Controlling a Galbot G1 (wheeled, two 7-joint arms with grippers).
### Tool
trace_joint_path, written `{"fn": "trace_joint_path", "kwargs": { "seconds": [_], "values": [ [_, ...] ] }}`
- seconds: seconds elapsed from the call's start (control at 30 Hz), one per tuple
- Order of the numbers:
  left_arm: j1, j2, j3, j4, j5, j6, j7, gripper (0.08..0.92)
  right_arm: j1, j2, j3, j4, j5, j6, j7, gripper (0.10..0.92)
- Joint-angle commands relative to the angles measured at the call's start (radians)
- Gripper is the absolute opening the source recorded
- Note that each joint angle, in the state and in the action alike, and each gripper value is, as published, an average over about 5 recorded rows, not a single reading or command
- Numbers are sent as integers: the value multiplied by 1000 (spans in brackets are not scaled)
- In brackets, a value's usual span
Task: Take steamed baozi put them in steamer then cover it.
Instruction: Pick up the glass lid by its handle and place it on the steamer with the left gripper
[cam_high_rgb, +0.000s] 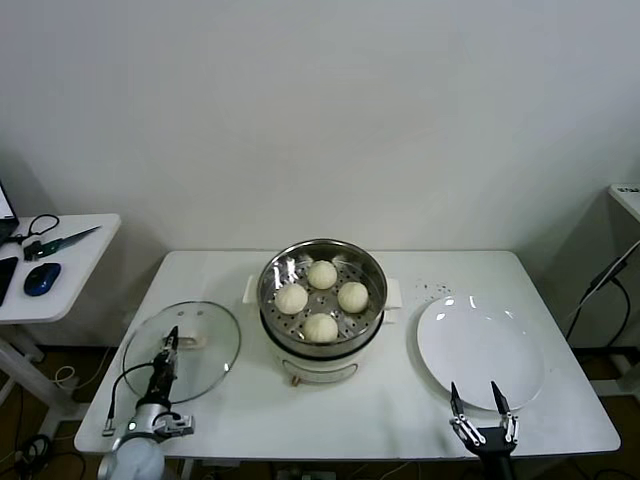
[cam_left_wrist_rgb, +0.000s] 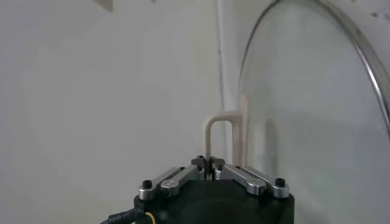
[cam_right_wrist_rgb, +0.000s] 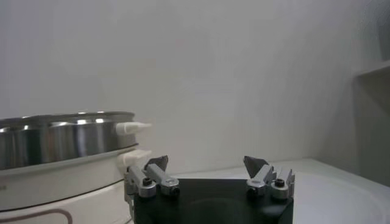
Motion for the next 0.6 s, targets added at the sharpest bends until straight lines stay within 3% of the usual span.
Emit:
{"fn": "trace_joint_path", "kwargs": {
  "seconds": [0.03,0.27,0.6],
  "values": [
    [-3,0,0,-8,-44,1,7,132,1,0,1,4,-6,0,2,823],
    [40,51,16,-260,-230,69,83,133,2,4,3,9,-39,-4,23,823],
    [73,197,30,-580,-381,244,252,133,1,11,-5,-1,-83,-1,33,823]
  ]
}}
